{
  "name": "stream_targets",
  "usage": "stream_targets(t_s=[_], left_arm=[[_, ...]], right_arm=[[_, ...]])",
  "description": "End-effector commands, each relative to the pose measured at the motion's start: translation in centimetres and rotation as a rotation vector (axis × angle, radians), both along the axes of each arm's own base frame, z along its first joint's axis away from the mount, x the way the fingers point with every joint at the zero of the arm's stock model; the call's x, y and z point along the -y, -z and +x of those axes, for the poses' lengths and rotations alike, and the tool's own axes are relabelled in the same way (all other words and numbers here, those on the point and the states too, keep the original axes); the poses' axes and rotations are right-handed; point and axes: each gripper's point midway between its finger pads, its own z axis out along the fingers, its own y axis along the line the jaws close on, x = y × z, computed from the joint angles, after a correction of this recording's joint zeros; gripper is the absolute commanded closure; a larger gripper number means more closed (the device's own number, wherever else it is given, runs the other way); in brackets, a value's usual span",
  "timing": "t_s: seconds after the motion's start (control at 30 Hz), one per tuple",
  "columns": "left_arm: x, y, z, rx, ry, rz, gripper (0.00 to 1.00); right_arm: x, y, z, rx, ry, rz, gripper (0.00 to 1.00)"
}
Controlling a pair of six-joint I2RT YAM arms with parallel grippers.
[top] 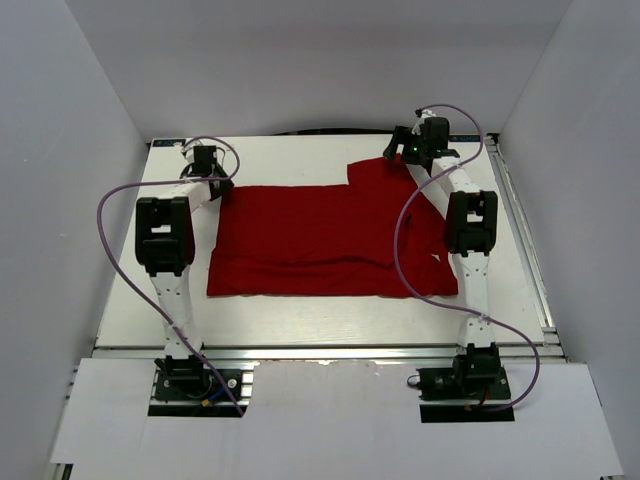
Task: Fold and stack the t-shirts
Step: Grap the side of the flattened tshirt furthest away from the robot with both arms
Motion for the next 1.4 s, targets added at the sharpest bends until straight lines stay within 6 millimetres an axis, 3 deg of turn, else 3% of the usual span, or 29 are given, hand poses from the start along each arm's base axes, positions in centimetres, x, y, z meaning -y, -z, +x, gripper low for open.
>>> stream_targets(t_s=[0.0, 0.47, 0.57, 0.8, 0.93, 0.97, 1.03, 1.1, 1.13, 1.17, 1.23, 1.37], left_arm=[[-0.9, -0.8, -2.5, -0.072, -0.007, 0.05, 0.53], [-0.1, 0.1, -2.0, -0.069, 0.011, 0.01, 0.67], [0.0, 0.3, -2.0, -0.072, 0.015, 0.004, 0.76], [0.2, -0.3, -1.6, -0.06, 0.019, 0.003, 0.78], [0.1, -0.6, -1.5, -0.051, 0.02, 0.001, 0.78], [0.1, -0.7, -1.5, -0.049, 0.019, 0.0, 0.78], [0.2, -0.8, -1.5, -0.048, 0.02, -0.001, 0.78], [0.3, -0.7, -1.5, -0.049, 0.023, 0.0, 0.78], [0.2, -0.9, -1.4, -0.045, 0.022, -0.001, 0.81], [0.2, -0.9, -1.4, -0.043, 0.024, -0.003, 0.86], [0.2, -1.0, -1.3, -0.042, 0.028, 0.0, 1.0], [0.3, -2.1, -0.6, -0.012, 0.049, 0.014, 1.0]], right_arm=[[-0.6, 3.2, -1.9, -0.101, -0.019, -0.003, 0.11], [-0.9, 3.4, -2.3, -0.111, -0.028, 0.002, 0.16], [-1.2, 3.2, -2.5, -0.106, -0.031, -0.013, 0.26], [-2.1, 3.0, -2.5, -0.097, -0.032, -0.073, 0.37], [-2.2, 3.0, -2.5, -0.093, -0.033, -0.085, 0.52], [-2.2, 3.0, -2.5, -0.095, -0.033, -0.085, 0.61], [-2.3, 3.1, -2.6, -0.096, -0.033, -0.086, 0.66], [-2.3, 3.0, -2.6, -0.094, -0.034, -0.087, 0.83], [-2.3, 3.0, -2.5, -0.093, -0.032, -0.086, 0.88], [-2.2, 3.0, -2.5, -0.094, -0.033, -0.088, 1.0], [-2.3, 2.9, -2.7, -0.091, -0.039, -0.085, 1.0], [-2.2, 2.3, -2.8, -0.072, -0.036, -0.09, 1.0]])
